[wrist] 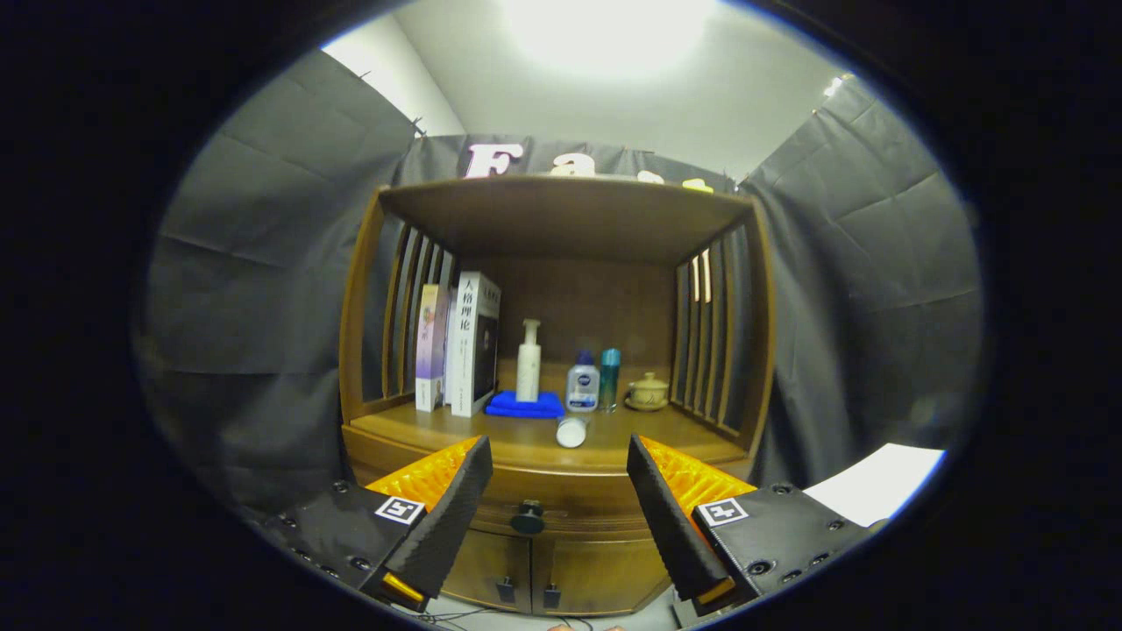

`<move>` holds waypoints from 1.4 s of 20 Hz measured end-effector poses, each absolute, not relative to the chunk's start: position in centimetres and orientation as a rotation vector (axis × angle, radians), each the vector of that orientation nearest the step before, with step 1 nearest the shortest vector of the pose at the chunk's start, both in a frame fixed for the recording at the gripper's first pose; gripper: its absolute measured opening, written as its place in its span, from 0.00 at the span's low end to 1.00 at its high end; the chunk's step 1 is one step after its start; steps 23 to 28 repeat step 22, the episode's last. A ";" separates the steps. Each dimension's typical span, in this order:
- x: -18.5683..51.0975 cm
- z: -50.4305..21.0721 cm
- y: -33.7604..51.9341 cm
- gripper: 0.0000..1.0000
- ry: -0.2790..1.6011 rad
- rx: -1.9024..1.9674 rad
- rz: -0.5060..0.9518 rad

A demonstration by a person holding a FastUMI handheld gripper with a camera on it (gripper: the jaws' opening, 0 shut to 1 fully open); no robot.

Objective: Pull open the drawer, take out the items inside it, and place them on the countertop above the cabinet.

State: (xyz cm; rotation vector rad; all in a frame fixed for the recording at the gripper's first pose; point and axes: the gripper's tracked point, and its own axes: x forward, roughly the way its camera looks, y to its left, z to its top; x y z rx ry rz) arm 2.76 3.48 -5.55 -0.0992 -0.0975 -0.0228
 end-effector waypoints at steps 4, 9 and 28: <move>-1.9 -3.5 0.5 0.97 -0.132 -0.078 -0.032; -6.0 -1.8 -4.1 0.97 -0.151 -0.072 -0.083; -6.1 -2.0 -4.6 0.97 -0.117 -0.022 -0.073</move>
